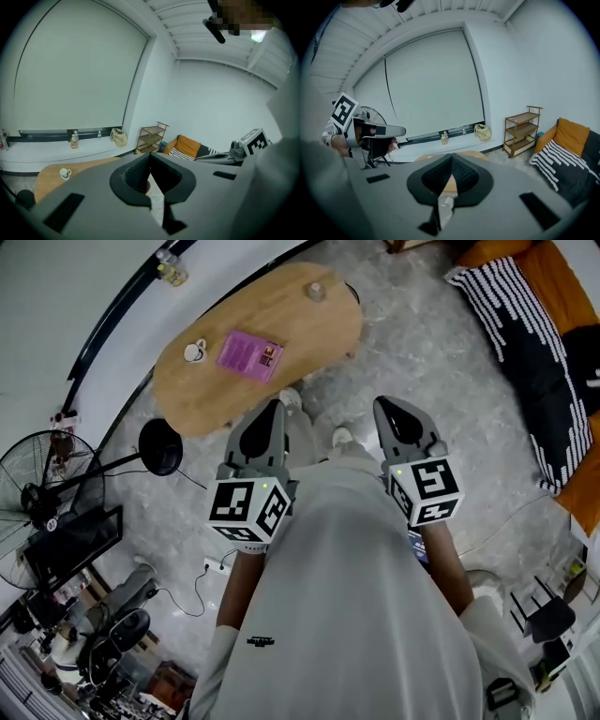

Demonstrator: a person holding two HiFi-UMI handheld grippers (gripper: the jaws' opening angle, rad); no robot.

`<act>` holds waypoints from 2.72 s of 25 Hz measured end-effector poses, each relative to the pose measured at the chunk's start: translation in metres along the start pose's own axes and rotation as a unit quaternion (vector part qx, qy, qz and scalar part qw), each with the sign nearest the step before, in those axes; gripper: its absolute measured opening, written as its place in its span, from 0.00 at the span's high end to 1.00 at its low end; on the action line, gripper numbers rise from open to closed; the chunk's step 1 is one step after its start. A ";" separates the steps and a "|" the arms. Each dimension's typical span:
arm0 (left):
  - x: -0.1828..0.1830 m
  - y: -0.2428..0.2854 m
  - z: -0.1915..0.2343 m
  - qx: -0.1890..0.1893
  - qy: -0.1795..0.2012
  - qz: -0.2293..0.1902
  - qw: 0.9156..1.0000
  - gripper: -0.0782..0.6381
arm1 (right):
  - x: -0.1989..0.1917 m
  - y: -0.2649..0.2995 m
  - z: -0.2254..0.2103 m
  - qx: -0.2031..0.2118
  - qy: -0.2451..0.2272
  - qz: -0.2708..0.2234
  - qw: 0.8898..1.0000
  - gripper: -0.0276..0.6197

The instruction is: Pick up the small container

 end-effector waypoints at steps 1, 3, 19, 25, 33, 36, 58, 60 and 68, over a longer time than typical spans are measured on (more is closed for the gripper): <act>-0.001 0.004 0.004 -0.007 -0.002 0.005 1.000 0.87 | 0.000 0.004 0.002 -0.002 0.000 0.004 1.000 0.95; -0.001 0.015 0.013 -0.021 -0.005 0.010 1.000 0.87 | -0.001 0.013 0.005 -0.009 0.002 0.012 1.000 0.95; 0.056 0.129 0.124 -0.105 -0.015 0.008 0.994 0.87 | 0.064 0.119 0.007 -0.072 0.024 0.028 0.997 0.95; 0.077 0.155 0.164 -0.122 -0.014 -0.004 0.992 0.87 | 0.093 0.160 0.010 -0.094 0.002 0.016 0.995 0.95; 0.088 0.182 0.190 -0.145 -0.004 0.009 0.989 0.87 | 0.104 0.182 0.008 -0.122 0.006 0.021 0.992 0.95; 0.088 0.190 0.188 -0.147 -0.006 0.018 0.989 0.87 | 0.105 0.183 -0.001 -0.128 0.010 0.028 0.991 0.95; 0.055 0.239 0.171 -0.146 0.001 0.075 0.986 0.87 | 0.104 0.198 -0.034 -0.096 -0.009 0.060 0.994 0.95; 0.052 0.249 0.169 -0.147 0.006 0.080 0.986 0.87 | 0.104 0.201 -0.041 -0.092 -0.013 0.063 0.994 0.95; 0.038 0.281 0.164 -0.141 0.027 0.107 0.984 0.87 | 0.099 0.227 -0.068 -0.074 -0.042 0.078 0.993 0.95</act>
Point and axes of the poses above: the fingertips, and each gripper's own axes: y forward along the fingers, z to its left, x out of its top, the point moved 10 cm from there along -y, backward along the fingers, and after that the axes turned 4 degrees about -z, right-handed, at the moved point
